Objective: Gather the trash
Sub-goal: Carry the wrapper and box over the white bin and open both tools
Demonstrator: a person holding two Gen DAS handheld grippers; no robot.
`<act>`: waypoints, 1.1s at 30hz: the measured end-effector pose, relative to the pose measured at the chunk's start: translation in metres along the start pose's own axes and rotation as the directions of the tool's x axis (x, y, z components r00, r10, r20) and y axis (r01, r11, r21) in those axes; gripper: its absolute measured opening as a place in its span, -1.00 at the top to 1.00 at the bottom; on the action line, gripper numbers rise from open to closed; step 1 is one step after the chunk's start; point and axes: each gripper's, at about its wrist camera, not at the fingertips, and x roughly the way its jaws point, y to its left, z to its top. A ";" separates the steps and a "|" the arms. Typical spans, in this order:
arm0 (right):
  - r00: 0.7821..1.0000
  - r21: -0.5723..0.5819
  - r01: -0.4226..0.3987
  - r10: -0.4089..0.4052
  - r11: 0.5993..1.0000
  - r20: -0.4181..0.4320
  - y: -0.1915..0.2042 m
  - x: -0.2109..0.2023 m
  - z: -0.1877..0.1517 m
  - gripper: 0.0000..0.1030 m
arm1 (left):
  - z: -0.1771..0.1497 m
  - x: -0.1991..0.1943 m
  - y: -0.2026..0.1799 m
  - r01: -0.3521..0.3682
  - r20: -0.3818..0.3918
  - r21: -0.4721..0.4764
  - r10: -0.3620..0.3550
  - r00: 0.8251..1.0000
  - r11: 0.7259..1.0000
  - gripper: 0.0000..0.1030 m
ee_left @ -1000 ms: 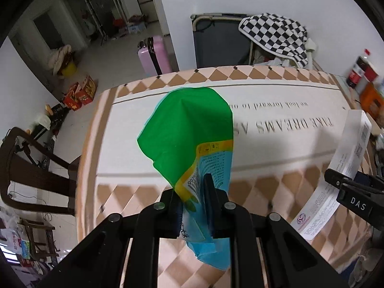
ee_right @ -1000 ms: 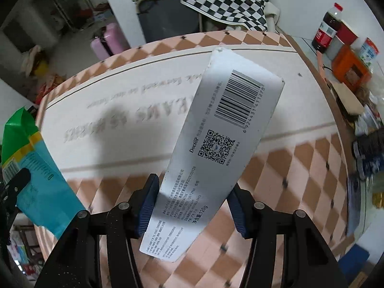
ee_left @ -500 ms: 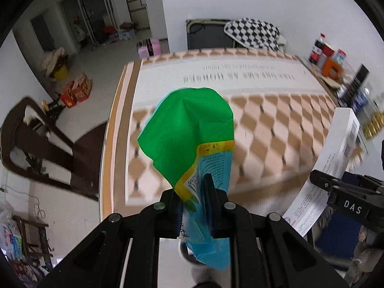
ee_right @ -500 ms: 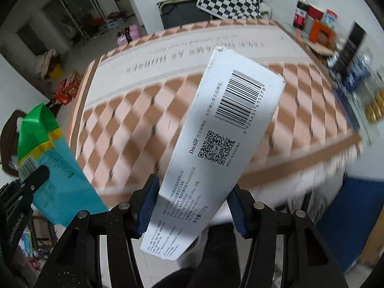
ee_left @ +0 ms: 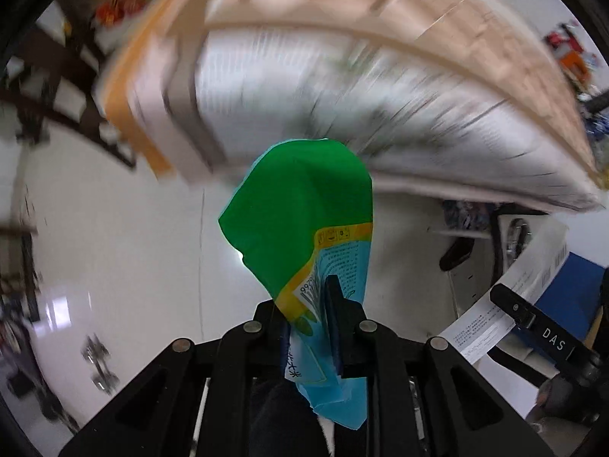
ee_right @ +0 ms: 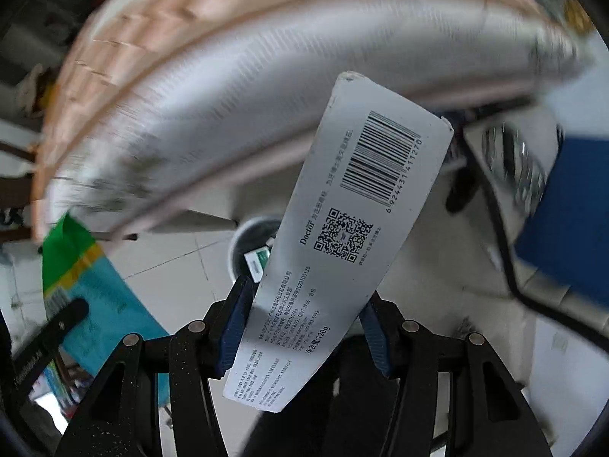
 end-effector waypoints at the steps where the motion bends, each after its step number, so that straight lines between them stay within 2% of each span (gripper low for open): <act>1: 1.000 0.023 0.001 -0.001 1.000 -0.010 -0.005 0.018 -0.003 -0.11 | 0.001 0.025 0.004 0.012 -0.024 -0.024 -0.013 1.000 1.000 0.67; 6: 0.999 0.120 0.004 0.002 0.993 -0.051 -0.025 0.127 -0.014 -0.11 | 0.009 0.136 0.014 0.026 -0.087 -0.085 -0.034 0.996 0.996 0.63; 8: 0.999 0.130 0.001 0.006 0.991 -0.052 -0.029 0.171 -0.015 -0.11 | 0.015 0.184 0.016 0.030 -0.116 -0.106 -0.043 0.992 0.994 0.51; 11: 0.999 0.140 -0.009 0.016 0.990 -0.046 -0.032 0.225 -0.013 -0.11 | 0.010 0.235 0.020 0.021 -0.123 -0.091 -0.032 0.992 0.996 0.32; 13: 0.999 0.140 -0.006 0.013 0.990 -0.043 -0.031 0.257 -0.011 -0.11 | 0.004 0.264 0.026 0.023 -0.131 -0.088 -0.035 0.991 0.996 -0.10; 14: 0.999 0.133 -0.014 0.019 0.991 -0.042 -0.029 0.274 -0.010 -0.11 | 0.004 0.273 0.028 0.018 -0.132 -0.088 -0.029 0.991 0.996 -0.24; 15: 0.999 0.128 -0.011 0.016 0.992 -0.037 -0.027 0.285 -0.010 -0.11 | 0.002 0.284 0.031 0.008 -0.137 -0.088 -0.020 0.990 0.996 -0.52; 16: 0.999 0.121 -0.026 0.029 0.992 -0.023 -0.024 0.299 -0.011 -0.11 | -0.003 0.287 0.035 0.005 -0.140 -0.088 -0.017 0.990 0.996 -0.76; 17: 0.999 0.108 -0.038 0.041 0.993 -0.028 -0.016 0.305 -0.007 -0.11 | -0.005 0.290 0.038 0.001 -0.142 -0.091 -0.014 0.990 0.996 -0.82; 21: 0.992 0.045 -0.093 0.096 0.995 -0.079 0.006 0.338 -0.014 -0.13 | -0.018 0.287 0.064 -0.045 -0.143 -0.106 0.029 0.989 0.993 -0.85; 23: 0.981 0.021 -0.143 0.145 0.989 -0.129 0.011 0.348 -0.019 -0.14 | -0.025 0.280 0.070 -0.066 -0.135 -0.103 0.052 0.989 0.992 -0.85; 24: 0.975 0.018 -0.162 0.163 0.987 -0.151 0.012 0.351 -0.020 -0.40 | -0.029 0.276 0.072 -0.076 -0.134 -0.101 0.062 0.989 0.992 -0.85; 25: 0.968 0.012 -0.180 0.179 0.984 -0.178 0.014 0.352 -0.022 -0.89 | -0.032 0.271 0.075 -0.089 -0.133 -0.101 0.076 0.988 0.991 -0.85; 26: 0.965 0.001 -0.189 0.186 0.982 -0.185 0.015 0.348 -0.024 -1.00 | -0.034 0.265 0.077 -0.095 -0.127 -0.101 0.082 0.988 0.990 -0.85; 30: 0.966 -0.065 -0.197 0.183 0.978 -0.185 0.017 0.322 -0.026 -1.00 | -0.041 0.233 0.075 -0.106 -0.099 -0.087 0.097 0.990 0.991 -0.85; 33: 0.977 -0.126 -0.149 0.126 0.981 -0.170 0.020 0.290 -0.027 -1.00 | -0.044 0.203 0.065 -0.101 -0.080 -0.075 0.095 0.992 0.992 -0.85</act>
